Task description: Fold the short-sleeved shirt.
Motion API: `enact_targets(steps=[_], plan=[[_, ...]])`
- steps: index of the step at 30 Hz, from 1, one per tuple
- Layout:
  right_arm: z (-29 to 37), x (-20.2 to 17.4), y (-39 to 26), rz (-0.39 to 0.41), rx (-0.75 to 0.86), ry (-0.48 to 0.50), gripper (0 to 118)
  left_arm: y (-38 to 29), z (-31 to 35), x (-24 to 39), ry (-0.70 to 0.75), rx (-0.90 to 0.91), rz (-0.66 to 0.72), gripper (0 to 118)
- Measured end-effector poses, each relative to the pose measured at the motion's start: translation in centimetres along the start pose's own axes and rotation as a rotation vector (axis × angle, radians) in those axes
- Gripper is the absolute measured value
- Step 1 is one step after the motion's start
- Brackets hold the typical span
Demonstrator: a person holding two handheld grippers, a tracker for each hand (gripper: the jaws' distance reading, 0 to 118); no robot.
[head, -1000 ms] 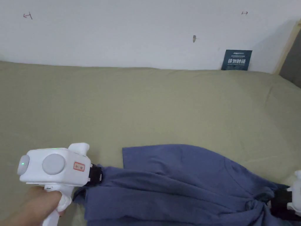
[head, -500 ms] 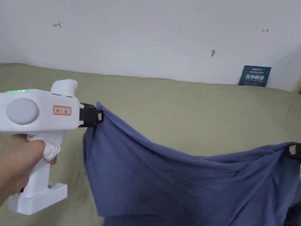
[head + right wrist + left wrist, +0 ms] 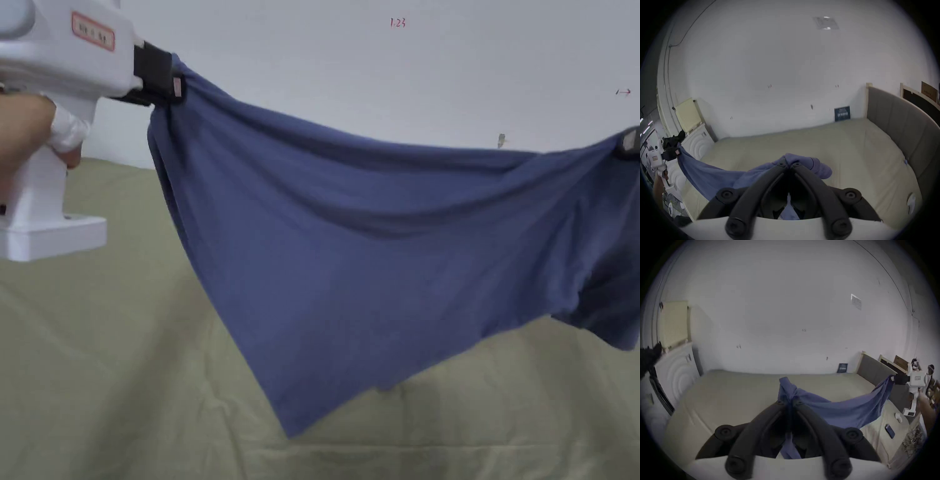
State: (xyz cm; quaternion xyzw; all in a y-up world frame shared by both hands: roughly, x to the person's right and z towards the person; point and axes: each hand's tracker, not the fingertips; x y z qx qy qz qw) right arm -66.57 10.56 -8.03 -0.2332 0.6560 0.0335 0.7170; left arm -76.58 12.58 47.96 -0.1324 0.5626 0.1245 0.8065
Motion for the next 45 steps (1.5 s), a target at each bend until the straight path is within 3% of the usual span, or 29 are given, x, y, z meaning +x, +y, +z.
enact_targets(steps=[8, 13, 19, 23, 32, 39, 42, 45], plan=[[-3.2, -3.7, 1.6, -0.003, 0.085, 0.007, 0, 1.1, -2.4, -2.8, 0.038, 0.039, 0.043, 6], [-7.6, -2.5, 1.0, -0.005, 0.055, 0.002, 0, -1.6, -3.7, -3.6, 0.04, 0.012, 0.106, 6], [-7.6, -1.0, -2.8, 0.042, 0.008, 0.009, 0, -7.5, -3.3, -3.9, 0.026, -0.057, 0.119, 6], [-5.5, 0.5, -6.3, 0.086, -0.015, 0.031, 0, -12.2, -1.3, -4.1, -0.024, -0.093, 0.167, 6], [0.6, 4.3, -15.3, 0.062, -0.076, 0.107, 0, -21.2, 5.5, -3.6, -0.088, -0.136, 0.205, 6], [5.9, 5.3, -24.8, 0.057, -0.115, 0.111, 0, -29.6, 10.1, -3.5, -0.1, -0.221, 0.244, 6], [8.0, 5.6, -28.3, 0.031, -0.148, 0.113, 0, -33.5, 11.7, -3.6, -0.09, -0.269, 0.318, 6], [9.0, 6.1, -31.5, 0.06, -0.172, 0.122, 0, -37.7, 12.4, -5.3, -0.077, -0.293, 0.361, 6]])
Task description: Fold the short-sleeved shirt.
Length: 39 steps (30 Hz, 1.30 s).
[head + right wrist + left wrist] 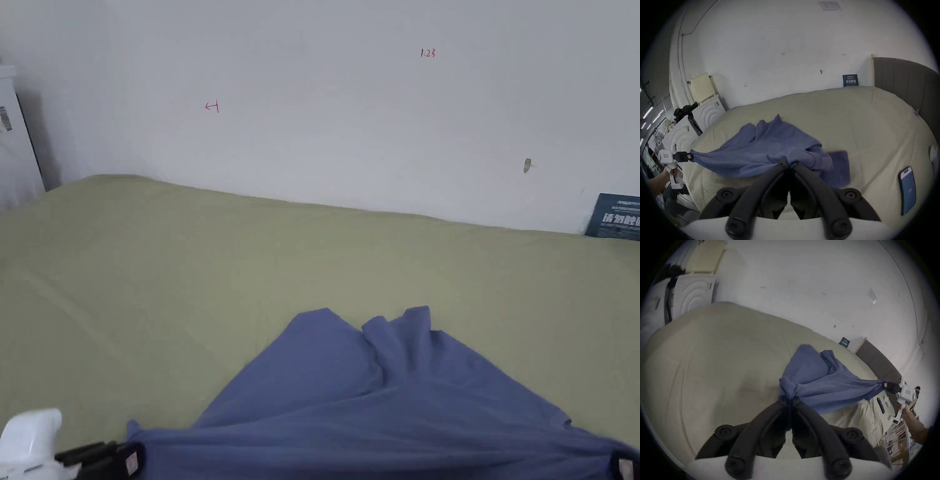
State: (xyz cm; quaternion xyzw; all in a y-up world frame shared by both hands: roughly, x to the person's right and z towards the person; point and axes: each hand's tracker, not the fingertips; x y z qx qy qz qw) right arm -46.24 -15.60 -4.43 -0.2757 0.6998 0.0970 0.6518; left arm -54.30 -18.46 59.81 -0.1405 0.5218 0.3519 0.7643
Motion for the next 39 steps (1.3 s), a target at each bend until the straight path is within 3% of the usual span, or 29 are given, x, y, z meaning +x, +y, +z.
enact_targets(steps=[10, 11, 12, 13, 14, 16, 17, 19, 23, 28, 29, 30, 31, 32, 33, 39], plan=[[0.3, -0.9, -4.6, -0.048, -0.061, -0.046, 0, -4.6, 0.8, -0.4, 0.021, -0.011, 0.037, 7], [0.2, -0.8, -4.8, -0.06, -0.059, -0.046, 0, -5.1, 0.8, 0.2, 0.024, -0.002, 0.023, 17], [0.2, -0.9, -4.9, -0.068, -0.063, -0.048, 2, -5.3, 0.8, 0.5, 0.035, 0.001, 0.013, 40], [0.2, -1.1, -4.8, -0.069, -0.069, -0.05, 10, -5.4, 0.9, 0.9, 0.062, 0.004, 0.002, 76], [0.6, -1.7, -4.5, -0.065, -0.07, -0.057, 33, -5.5, 1.3, 1.6, 0.072, 0.016, 0.012, 107], [1.8, -2.6, -4.3, 0.016, -0.01, -0.09, 69, -5.5, 2.8, 3.5, 0.083, 0.118, -0.022, 110], [2.8, -3.6, -4.0, 0.055, 0.037, -0.081, 76, -5.4, 3.7, 4.9, 0.083, 0.182, -0.059, 110], [4.9, -6.2, -3.6, 0.137, 0.162, -0.091, 75, -5.0, 5.3, 8.3, 0.132, 0.279, -0.162, 110], [8.5, -11.7, -3.3, 0.313, 0.368, -0.218, 75, -5.6, 7.7, 15.7, 0.23, 0.522, -0.309, 109], [10.6, -15.4, -3.5, 0.376, 0.442, -0.236, 74, -6.2, 7.9, 20.4, 0.218, 0.575, -0.465, 106], [10.9, -15.8, -3.7, 0.38, 0.451, -0.239, 66, -6.3, 7.8, 20.9, 0.204, 0.566, -0.457, 103], [11.2, -16.1, -3.9, 0.378, 0.467, -0.243, 50, -6.4, 7.9, 21.3, 0.199, 0.566, -0.445, 88], [11.4, -16.3, -4.0, 0.374, 0.471, -0.239, 22, -6.4, 7.7, 21.3, 0.199, 0.568, -0.429, 59], [11.3, -16.1, -3.9, 0.369, 0.474, -0.241, 0, -6.3, 7.6, 21.6, 0.218, 0.57, -0.409, 0], [11.4, -16.0, -4.3, 0.366, 0.489, -0.261, 0, -6.5, 7.4, 21.4, 0.274, 0.596, -0.405, 0], [11.3, -14.3, -4.2, 0.279, 0.457, -0.238, 0, -3.4, 7.6, 16.3, 0.192, 0.565, -0.452, 3]])
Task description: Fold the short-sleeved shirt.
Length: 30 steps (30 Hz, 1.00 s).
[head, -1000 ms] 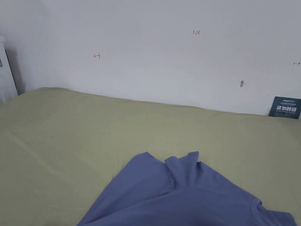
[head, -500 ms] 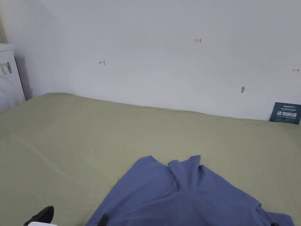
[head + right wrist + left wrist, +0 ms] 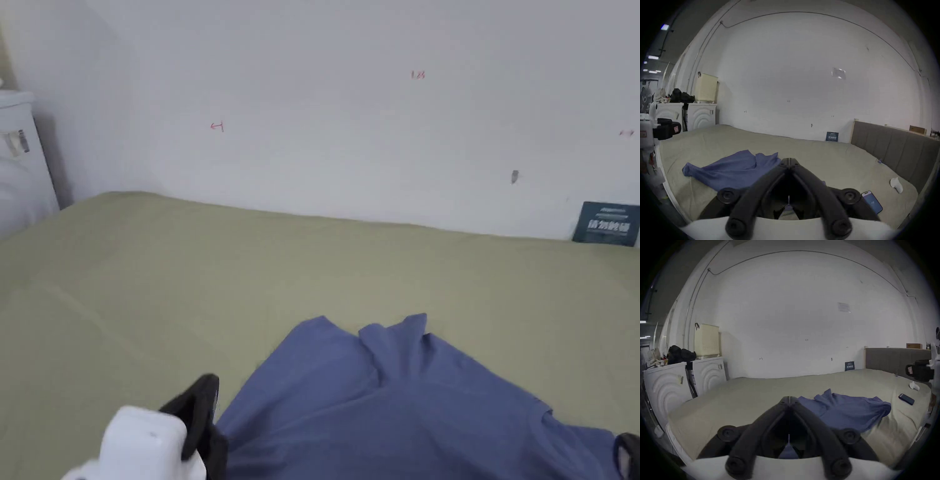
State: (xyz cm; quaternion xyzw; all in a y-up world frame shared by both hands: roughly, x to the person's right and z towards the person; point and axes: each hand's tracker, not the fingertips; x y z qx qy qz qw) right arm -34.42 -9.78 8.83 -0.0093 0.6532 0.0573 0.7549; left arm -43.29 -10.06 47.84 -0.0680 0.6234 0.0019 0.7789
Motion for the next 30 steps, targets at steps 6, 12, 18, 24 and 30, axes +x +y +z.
enact_targets(steps=[6, 12, 18, 24, 30], plan=[[-0.8, 1.2, 0.5, -0.036, -0.021, -0.008, 0, -2.4, -8.2, -10.3, -0.108, -0.488, 0.128, 103], [-2.7, 1.9, -0.5, -0.086, -0.081, 0.018, 0, -8.5, -13.6, -10.8, -0.16, -0.862, 0.11, 101], [-8.4, 2.3, 0.1, -0.091, -0.245, 0.182, 0, -10.3, -12.5, -9.5, -0.136, -0.809, 0.206, 37], [-28.5, 3.5, 3.9, -0.046, -0.56, 0.482, 16, -10.1, -11.2, -7.4, -0.176, -0.807, 0.134, 5], [-46.6, 1.0, 1.3, 0.286, -1.037, 0.463, 103, -10.3, -11.3, -7.6, -0.172, -0.814, 0.179, 5]])
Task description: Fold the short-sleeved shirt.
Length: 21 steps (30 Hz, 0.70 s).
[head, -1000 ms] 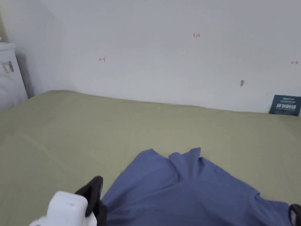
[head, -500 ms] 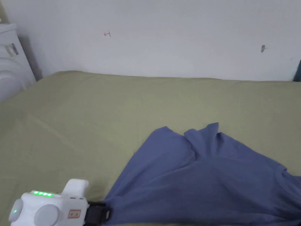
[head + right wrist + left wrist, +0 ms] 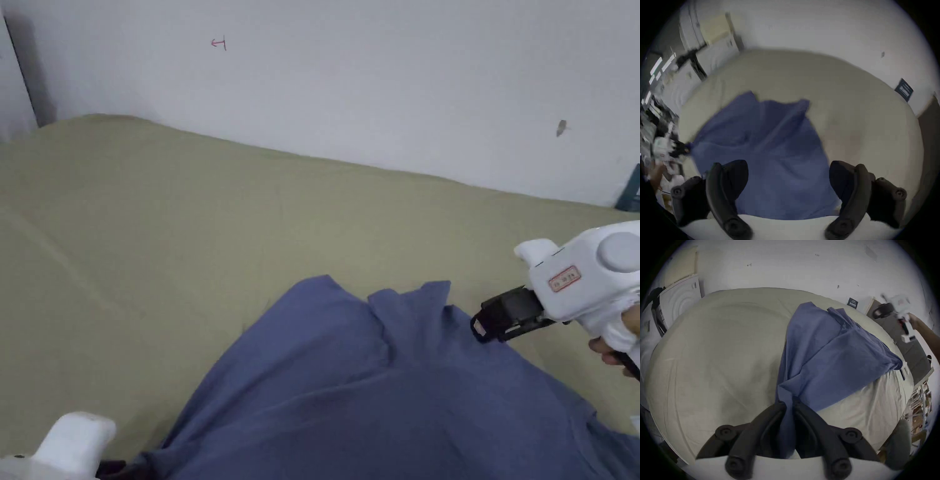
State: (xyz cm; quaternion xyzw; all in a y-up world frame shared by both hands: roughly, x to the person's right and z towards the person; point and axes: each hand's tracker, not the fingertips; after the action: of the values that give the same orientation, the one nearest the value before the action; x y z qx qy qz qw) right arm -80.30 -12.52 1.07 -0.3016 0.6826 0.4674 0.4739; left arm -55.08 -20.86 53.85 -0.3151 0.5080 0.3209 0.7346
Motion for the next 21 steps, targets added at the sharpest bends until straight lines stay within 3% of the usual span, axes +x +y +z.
enact_targets(steps=[2, 4, 7, 8, 9, 10, 12, 13, 14, 15, 16, 21], plan=[[-2.9, 0.7, 1.8, 0.051, -0.024, -0.048, 103, 0.0, 0.1, -0.3, -0.007, -0.001, 0.007, 5], [-4.3, 0.2, 1.9, 0.031, -0.038, 0.014, 103, -0.1, 0.2, -0.4, -0.013, 0.004, 0.012, 5], [-6.3, 0.1, 2.2, 0.076, -0.029, 0.083, 103, -0.4, -0.1, -0.8, -0.025, 0.003, 0.022, 5], [-7.0, -0.2, 2.3, 0.093, -0.04, 0.086, 98, -0.5, -0.2, -0.8, -0.026, 0.005, 0.023, 5], [-7.6, -0.5, 2.3, 0.104, -0.063, 0.078, 83, -0.7, -0.2, -0.9, -0.029, 0.01, 0.025, 5], [-7.7, -0.9, 2.3, 0.104, -0.079, 0.069, 81, -0.6, -0.2, -0.6, -0.029, 0.014, 0.026, 5], [-7.1, -1.2, 1.9, 0.047, -0.053, 0.036, 75, -0.8, 0.0, -0.5, -0.032, 0.025, 0.03, 5], [-6.6, -1.2, 1.8, -0.011, -0.057, 0.074, 75, -0.8, 0.1, -0.6, -0.034, 0.027, 0.041, 5], [-5.9, -1.1, 1.7, -0.028, -0.058, 0.09, 43, -0.4, 0.1, -0.4, -0.038, 0.023, 0.053, 5], [-5.3, -1.0, 1.4, -0.001, -0.058, 0.079, 0, -0.2, 0.2, -0.4, -0.04, 0.02, 0.062, 5], [-4.4, -1.6, 1.2, 0.001, -0.005, 0.004, 0, -0.1, 0.2, -0.4, -0.04, 0.019, 0.063, 5], [2.6, -3.4, -1.4, -0.055, 0.224, 0.002, 0, 1.2, 2.1, -0.1, -0.016, 0.062, 0.005, 4]])
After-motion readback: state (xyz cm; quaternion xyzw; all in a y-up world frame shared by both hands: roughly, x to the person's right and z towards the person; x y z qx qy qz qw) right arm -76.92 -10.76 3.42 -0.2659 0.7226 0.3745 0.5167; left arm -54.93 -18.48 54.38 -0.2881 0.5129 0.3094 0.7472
